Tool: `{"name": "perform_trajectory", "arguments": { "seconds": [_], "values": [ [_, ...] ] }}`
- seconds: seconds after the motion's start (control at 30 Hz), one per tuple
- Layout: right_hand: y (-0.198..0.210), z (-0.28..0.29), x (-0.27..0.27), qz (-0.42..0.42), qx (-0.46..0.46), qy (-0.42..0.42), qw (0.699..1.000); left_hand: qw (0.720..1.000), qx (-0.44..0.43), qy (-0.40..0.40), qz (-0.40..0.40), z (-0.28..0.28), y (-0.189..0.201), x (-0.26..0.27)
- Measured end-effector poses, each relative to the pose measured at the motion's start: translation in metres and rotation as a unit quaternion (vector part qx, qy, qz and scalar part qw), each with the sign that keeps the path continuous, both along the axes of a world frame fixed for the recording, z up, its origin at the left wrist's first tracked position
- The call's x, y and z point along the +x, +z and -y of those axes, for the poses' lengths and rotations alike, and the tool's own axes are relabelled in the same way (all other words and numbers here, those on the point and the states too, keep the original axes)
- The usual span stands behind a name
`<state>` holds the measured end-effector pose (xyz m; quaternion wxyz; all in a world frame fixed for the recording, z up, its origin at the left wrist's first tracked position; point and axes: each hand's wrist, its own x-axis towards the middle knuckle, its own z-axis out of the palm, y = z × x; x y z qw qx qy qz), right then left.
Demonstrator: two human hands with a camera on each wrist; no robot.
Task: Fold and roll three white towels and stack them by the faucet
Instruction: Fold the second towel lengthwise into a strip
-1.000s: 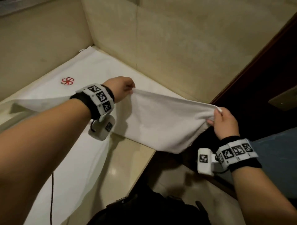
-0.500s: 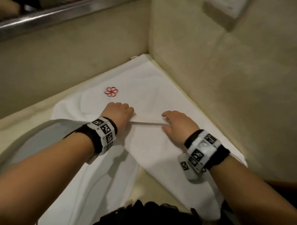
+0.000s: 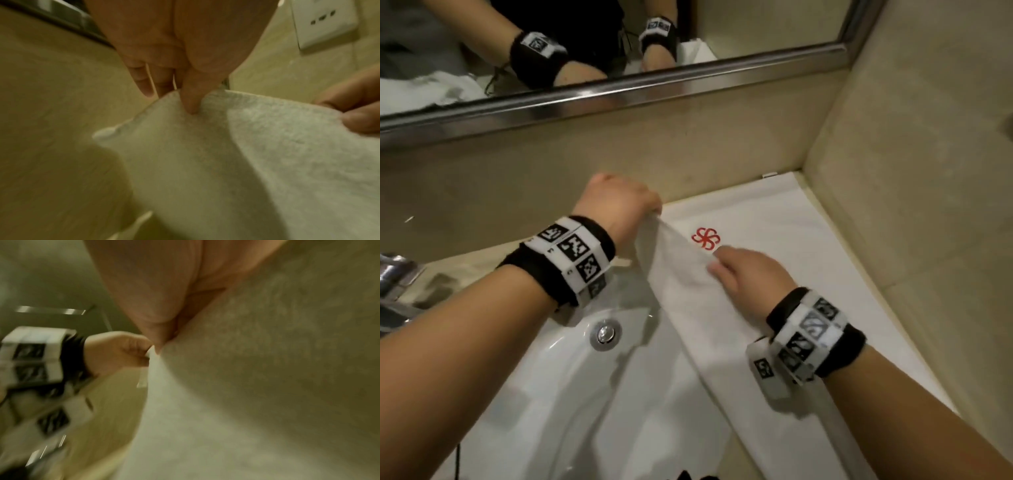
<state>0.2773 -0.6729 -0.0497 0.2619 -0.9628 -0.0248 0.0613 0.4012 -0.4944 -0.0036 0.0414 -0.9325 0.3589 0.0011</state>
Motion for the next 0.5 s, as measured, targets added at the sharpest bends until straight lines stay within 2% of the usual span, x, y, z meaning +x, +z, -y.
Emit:
{"name": "perform_trajectory", "arguments": {
  "seconds": [0.07,0.13,0.17,0.23,0.33,0.4,0.5],
  "values": [
    [0.007,0.032,0.003,0.055,0.052,-0.098,0.992,0.993,-0.115,0.005,0.032,0.018,0.010,0.007],
    [0.010,0.076,0.000,0.067,0.051,-0.215,0.973,0.978,-0.202,0.037,0.032,0.034,0.010,0.011],
    [0.009,0.097,-0.003,0.041,0.032,-0.267,0.962,0.972,-0.226,0.060,0.007,0.039,0.005,0.012],
    [0.002,0.131,-0.007,-0.063,-0.033,-0.329,0.942,0.960,-0.238,0.116,-0.089,0.047,-0.013,0.012],
    [-0.019,0.149,-0.012,-0.199,-0.102,-0.327,0.918,0.913,-0.226,0.220,-0.260,0.055,-0.052,0.006],
    [-0.028,0.149,-0.009,-0.219,-0.098,-0.313,0.919,0.875,-0.243,0.264,-0.325,0.061,-0.073,0.001],
    [-0.033,0.152,0.006,-0.192,-0.085,-0.319,0.924,0.830,-0.297,0.303,-0.361,0.075,-0.088,0.003]
  ]
}}
